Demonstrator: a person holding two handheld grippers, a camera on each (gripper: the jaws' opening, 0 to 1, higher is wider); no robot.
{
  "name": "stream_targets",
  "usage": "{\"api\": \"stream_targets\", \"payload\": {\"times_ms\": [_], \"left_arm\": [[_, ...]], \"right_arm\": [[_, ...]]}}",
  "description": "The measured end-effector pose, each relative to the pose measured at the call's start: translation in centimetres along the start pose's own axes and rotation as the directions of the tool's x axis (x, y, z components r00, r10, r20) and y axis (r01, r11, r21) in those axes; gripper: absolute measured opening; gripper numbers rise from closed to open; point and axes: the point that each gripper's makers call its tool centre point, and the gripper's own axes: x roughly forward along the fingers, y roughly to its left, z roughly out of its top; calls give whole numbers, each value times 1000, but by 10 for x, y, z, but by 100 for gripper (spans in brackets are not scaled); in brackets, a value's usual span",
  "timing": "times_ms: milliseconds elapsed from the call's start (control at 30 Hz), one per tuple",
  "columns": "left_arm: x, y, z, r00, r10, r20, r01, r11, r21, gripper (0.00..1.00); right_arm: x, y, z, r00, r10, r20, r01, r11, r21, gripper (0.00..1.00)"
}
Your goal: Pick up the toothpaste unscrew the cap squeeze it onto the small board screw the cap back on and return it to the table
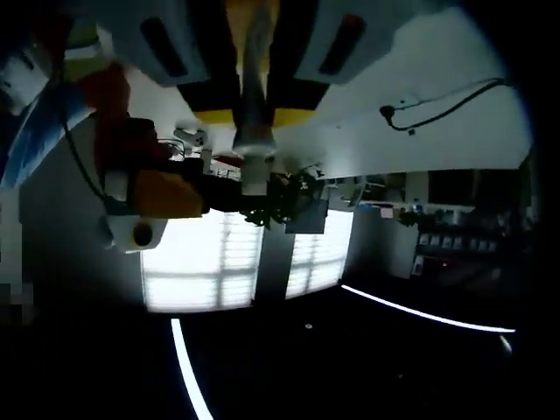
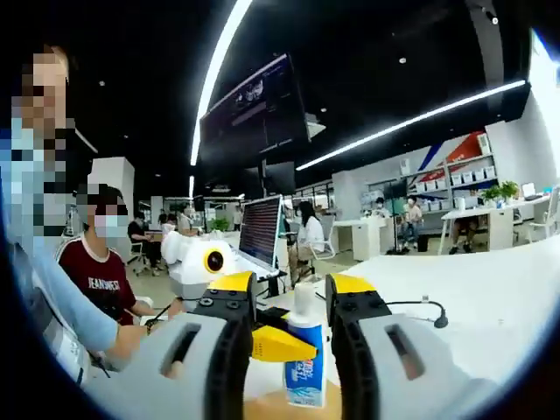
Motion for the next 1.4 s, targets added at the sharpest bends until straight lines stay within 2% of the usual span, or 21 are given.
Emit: {"api": "stream_targets", "payload": {"times_ms": [67, 100, 167, 233, 300, 367, 400, 467, 567, 633, 700, 767, 833, 933, 1000, 1033, 1100, 1167, 1233, 1267, 1400], "left_arm": [[-4, -12, 1, 995, -92, -23, 92, 996, 0, 10], [-6, -20, 1, 990, -136, -23, 136, 991, -1, 10], [-11, -32, 4, 974, -225, -16, 224, 974, -24, 10], [-14, -43, 7, 954, -299, 12, 299, 952, -60, 10], [-18, -55, 5, 925, -380, 11, 379, 919, -108, 10], [-18, -60, 2, 911, -412, 12, 410, 905, -116, 10], [-18, -61, 2, 910, -413, 9, 412, 904, -115, 10], [-16, -64, 0, 906, -423, 8, 421, 899, -119, 10], [-16, -71, -6, 887, -462, -12, 456, 878, -142, 10], [-14, -74, -9, 883, -469, -11, 463, 875, -139, 10], [-13, -75, -11, 882, -471, -20, 464, 875, -140, 10], [-13, -73, -11, 890, -456, -27, 449, 885, -125, 10], [-11, -69, -11, 903, -428, -37, 422, 900, -108, 10], [-7, -57, -17, 926, -374, -59, 367, 925, -99, 10], [-3, -42, -21, 947, -314, -67, 305, 945, -119, 10], [0, -33, -24, 963, -261, -71, 251, 960, -125, 10], [4, -19, -27, 982, -170, -80, 161, 981, -110, 10], [6, -8, -29, 993, -76, -88, 70, 995, -66, 10], [7, -1, -29, 996, -10, -89, 5, 999, -52, 10], [7, 0, -29, 996, 6, -87, -10, 998, -54, 10], [8, 2, -28, 996, 52, -72, -56, 997, -52, 10]], "right_arm": [[-6, -4, 12, 997, 52, 54, -52, 999, 12, 28], [-7, -4, 14, 995, 83, 60, -85, 996, 24, 28], [-10, 5, 4, 975, 222, 12, -222, 970, 97, 28], [-15, 23, -3, 923, 385, 6, -378, 904, 200, 26], [-13, 29, -3, 886, 459, 74, -459, 840, 290, 21], [-10, 32, -10, 868, 492, 71, -486, 808, 335, 20], [-8, 32, -14, 860, 506, 64, -494, 795, 351, 20], [-7, 39, -20, 832, 552, 61, -529, 755, 387, 20], [-7, 49, -20, 792, 603, 96, -580, 692, 430, 17], [-7, 54, -27, 784, 618, 64, -577, 687, 441, 13], [-7, 54, -26, 789, 612, 57, -575, 702, 420, 13], [-8, 54, -26, 800, 599, 37, -563, 726, 395, 13], [-6, 49, -30, 826, 563, -5, -521, 768, 372, 12], [-4, 41, -36, 863, 498, -79, -460, 841, 285, 12], [0, 31, -42, 901, 412, -139, -379, 901, 211, 12], [2, 25, -46, 917, 362, -167, -333, 926, 178, 12], [6, 14, -54, 947, 244, -211, -221, 967, 125, 12], [10, 3, -58, 967, 144, -211, -122, 986, 114, 12], [13, -2, -59, 974, 85, -209, -67, 994, 92, 12], [14, -4, -60, 978, 41, -203, -27, 997, 70, 12], [15, -8, -59, 981, -53, -184, 57, 998, 16, 12]]}}
